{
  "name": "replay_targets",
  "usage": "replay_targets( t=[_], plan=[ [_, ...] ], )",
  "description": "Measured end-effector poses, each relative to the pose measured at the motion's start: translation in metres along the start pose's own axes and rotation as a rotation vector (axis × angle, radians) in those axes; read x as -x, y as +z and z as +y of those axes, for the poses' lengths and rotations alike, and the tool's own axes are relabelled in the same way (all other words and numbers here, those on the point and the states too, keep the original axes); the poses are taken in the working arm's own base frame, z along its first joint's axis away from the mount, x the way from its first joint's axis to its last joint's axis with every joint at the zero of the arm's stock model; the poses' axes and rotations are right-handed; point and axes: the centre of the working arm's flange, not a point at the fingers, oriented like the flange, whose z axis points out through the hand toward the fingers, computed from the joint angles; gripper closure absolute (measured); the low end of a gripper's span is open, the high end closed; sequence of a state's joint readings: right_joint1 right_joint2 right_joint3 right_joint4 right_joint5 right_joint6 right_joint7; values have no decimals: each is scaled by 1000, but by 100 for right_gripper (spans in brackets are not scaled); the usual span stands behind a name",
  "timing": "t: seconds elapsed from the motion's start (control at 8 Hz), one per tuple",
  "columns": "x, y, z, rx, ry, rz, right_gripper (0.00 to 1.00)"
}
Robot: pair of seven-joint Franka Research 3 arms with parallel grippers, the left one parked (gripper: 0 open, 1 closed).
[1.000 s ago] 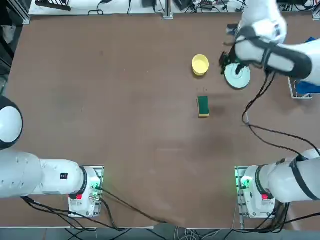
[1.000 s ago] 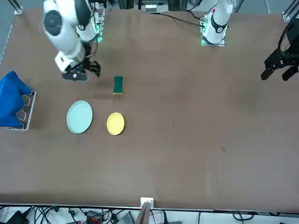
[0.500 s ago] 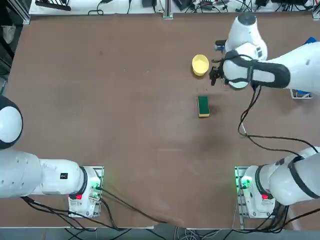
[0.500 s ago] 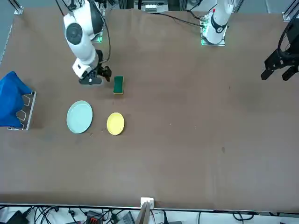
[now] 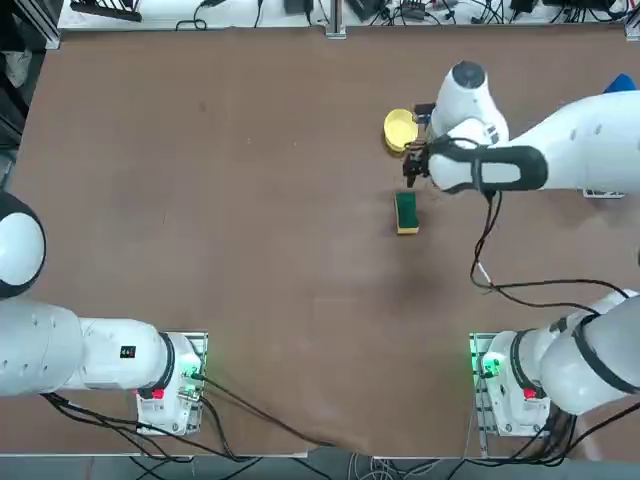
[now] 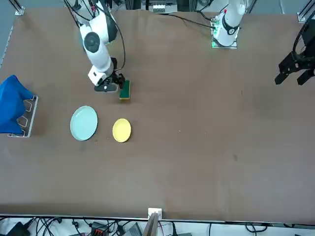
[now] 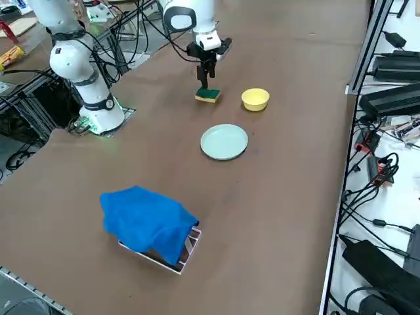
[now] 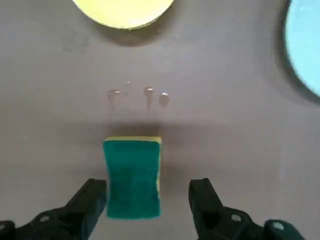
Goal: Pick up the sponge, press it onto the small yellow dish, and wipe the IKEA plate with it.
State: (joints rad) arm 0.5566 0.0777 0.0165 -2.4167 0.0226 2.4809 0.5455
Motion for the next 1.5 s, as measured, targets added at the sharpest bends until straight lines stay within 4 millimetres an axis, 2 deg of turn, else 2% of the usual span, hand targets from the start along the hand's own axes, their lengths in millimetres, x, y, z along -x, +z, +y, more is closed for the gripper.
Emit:
replay_targets(
  t=[0.25, 0.62, 0.75, 1.5],
  plan=[
    [7, 18, -9, -7, 8, 12, 0],
    [26, 65, -4, -13, 5, 24, 0],
    [30, 73, -8, -9, 4, 19, 0],
    [38, 79, -18, -5, -3, 12, 0]
  ],
)
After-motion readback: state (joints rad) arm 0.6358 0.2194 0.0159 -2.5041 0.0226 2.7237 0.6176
